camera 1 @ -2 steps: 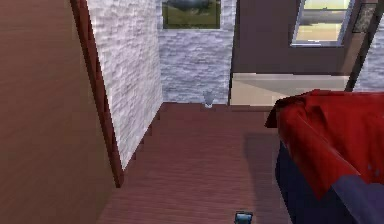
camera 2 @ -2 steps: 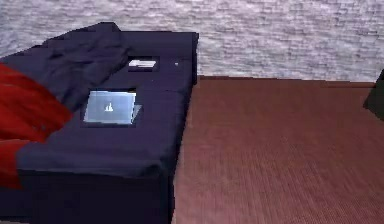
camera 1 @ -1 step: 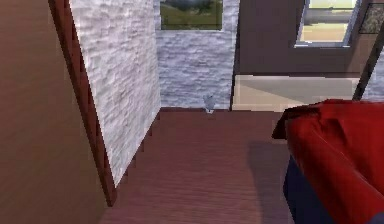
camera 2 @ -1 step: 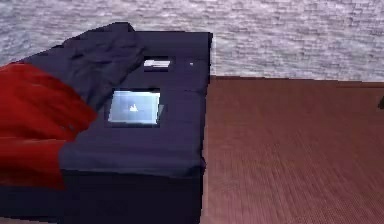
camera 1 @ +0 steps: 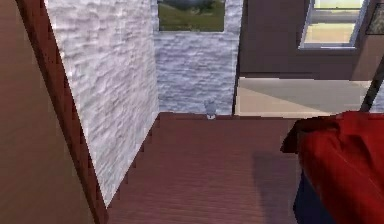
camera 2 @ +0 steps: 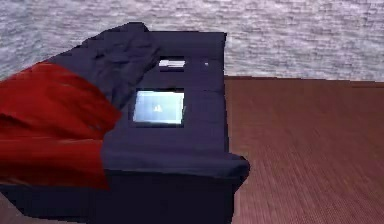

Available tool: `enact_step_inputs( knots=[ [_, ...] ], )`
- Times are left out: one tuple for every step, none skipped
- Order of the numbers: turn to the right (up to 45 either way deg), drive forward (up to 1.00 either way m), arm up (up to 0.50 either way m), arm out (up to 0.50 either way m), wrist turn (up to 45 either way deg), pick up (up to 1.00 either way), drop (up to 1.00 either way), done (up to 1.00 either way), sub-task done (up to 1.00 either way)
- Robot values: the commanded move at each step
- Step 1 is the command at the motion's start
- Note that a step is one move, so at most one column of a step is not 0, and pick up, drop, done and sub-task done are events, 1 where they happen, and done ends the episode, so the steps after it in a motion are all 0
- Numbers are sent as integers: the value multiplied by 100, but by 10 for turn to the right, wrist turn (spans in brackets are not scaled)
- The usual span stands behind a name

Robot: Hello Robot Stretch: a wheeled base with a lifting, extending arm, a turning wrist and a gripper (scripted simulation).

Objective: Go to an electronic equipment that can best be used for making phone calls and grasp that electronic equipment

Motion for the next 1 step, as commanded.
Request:
enact_step_inputs(
  knots=[
    [450, 0, 0, 0, 0, 0, 0, 0, 0]
  ],
)
